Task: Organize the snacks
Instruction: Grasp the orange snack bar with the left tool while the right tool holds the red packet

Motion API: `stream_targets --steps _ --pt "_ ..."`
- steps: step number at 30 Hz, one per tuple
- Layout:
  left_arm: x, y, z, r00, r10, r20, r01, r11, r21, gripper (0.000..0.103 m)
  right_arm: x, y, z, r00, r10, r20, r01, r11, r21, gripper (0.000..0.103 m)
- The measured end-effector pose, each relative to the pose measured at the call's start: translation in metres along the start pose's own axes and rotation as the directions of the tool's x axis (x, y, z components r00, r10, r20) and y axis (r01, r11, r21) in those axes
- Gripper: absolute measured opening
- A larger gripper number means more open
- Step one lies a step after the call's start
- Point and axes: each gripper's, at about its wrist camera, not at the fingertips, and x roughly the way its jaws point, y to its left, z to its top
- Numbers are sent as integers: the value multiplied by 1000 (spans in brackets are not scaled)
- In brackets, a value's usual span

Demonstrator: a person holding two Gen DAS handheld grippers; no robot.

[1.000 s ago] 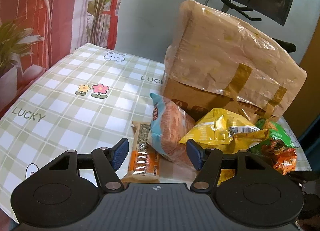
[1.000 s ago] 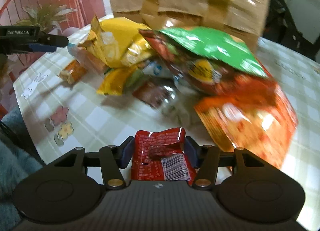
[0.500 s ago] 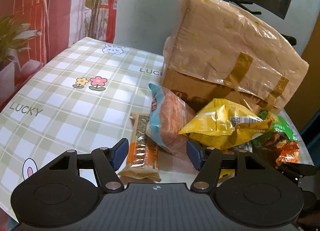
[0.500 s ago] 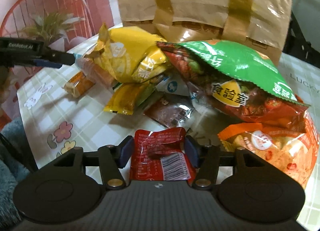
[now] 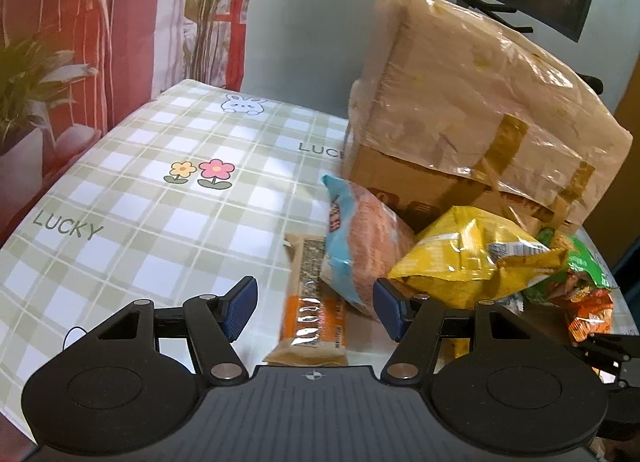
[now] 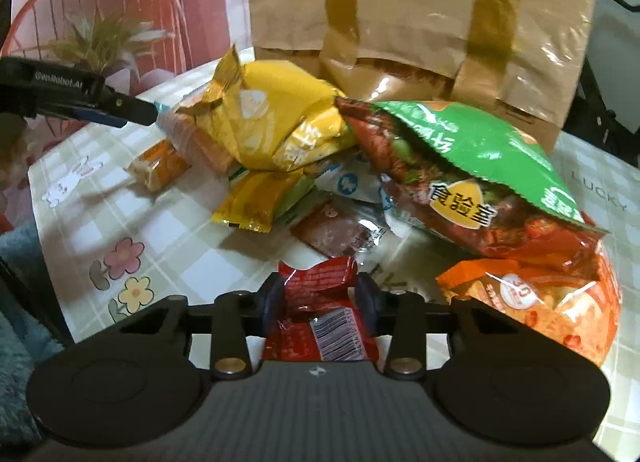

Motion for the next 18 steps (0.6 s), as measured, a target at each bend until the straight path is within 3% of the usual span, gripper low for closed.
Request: stream_targets --steps 7,9,16,18 --pt "14 0 -5 1000 -2 -29 3 999 36 67 -13 -5 1 999 9 47 -11 999 49 25" --pt "20 -4 -6 999 -5 -46 8 998 63 67 -16 -6 1 998 5 66 -9 998 56 14" --pt "32 -21 -10 998 17 -68 -5 985 175 67 -20 -8 2 998 -5 63 -1 997 80 16" --pt "32 -20 -11 998 19 -64 -7 984 177 67 -23 -7 1 997 -18 73 12 997 71 27"
